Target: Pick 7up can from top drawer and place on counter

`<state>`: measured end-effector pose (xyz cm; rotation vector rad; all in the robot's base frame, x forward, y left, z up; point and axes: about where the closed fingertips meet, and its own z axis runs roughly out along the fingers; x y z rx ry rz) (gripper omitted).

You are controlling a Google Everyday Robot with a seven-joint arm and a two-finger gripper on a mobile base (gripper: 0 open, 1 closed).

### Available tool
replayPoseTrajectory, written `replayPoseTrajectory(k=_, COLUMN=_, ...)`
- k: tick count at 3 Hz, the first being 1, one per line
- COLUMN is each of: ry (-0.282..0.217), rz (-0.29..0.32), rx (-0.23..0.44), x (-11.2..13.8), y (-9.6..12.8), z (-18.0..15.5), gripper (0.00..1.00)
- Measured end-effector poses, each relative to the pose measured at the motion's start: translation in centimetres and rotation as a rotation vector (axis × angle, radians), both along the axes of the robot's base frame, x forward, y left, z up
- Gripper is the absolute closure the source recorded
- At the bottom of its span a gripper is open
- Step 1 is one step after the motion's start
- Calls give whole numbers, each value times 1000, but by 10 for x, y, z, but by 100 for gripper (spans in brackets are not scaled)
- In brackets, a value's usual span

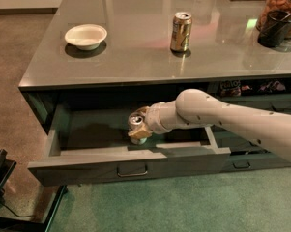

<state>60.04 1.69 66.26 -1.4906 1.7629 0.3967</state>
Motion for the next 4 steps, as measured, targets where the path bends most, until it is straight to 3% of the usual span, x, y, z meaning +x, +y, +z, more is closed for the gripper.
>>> replayPoseTrajectory(k=1, ry=-14, rz=7, rx=-10, x=-6, y=-1, z=17, gripper=100)
replayPoseTrajectory(k=2, ry=-45, rz=2, rx=-31, x=-16, y=-7, z=56, gripper=100)
replayPoseTrajectory(k=4, ry=-131, rz=-2, rx=-87, x=-4, y=-8, z=159, gripper=100)
